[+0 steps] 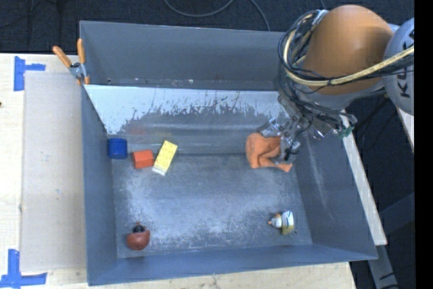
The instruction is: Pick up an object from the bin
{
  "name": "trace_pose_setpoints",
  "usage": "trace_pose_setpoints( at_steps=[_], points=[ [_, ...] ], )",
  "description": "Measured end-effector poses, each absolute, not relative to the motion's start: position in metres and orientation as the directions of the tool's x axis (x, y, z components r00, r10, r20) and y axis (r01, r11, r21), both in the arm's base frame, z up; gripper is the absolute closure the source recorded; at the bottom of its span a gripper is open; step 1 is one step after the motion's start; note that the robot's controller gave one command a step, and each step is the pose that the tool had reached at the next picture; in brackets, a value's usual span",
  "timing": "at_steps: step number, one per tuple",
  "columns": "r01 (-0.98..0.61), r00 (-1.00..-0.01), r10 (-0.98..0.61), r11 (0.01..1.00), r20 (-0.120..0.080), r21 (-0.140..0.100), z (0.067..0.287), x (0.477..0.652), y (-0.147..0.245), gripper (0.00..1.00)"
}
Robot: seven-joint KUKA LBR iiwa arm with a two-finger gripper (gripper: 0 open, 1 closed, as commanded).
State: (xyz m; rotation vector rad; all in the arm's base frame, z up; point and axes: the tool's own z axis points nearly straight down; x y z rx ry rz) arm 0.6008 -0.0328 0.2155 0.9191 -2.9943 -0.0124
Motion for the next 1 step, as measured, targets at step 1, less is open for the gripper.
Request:
trace_pose_setpoints(
  at_steps=[1],
  points=[
    [-0.565, -0.825, -0.565, 0.825, -0.007, 0.001, 0.3956, 0.5946, -0.0253, 1.00]
  ],
)
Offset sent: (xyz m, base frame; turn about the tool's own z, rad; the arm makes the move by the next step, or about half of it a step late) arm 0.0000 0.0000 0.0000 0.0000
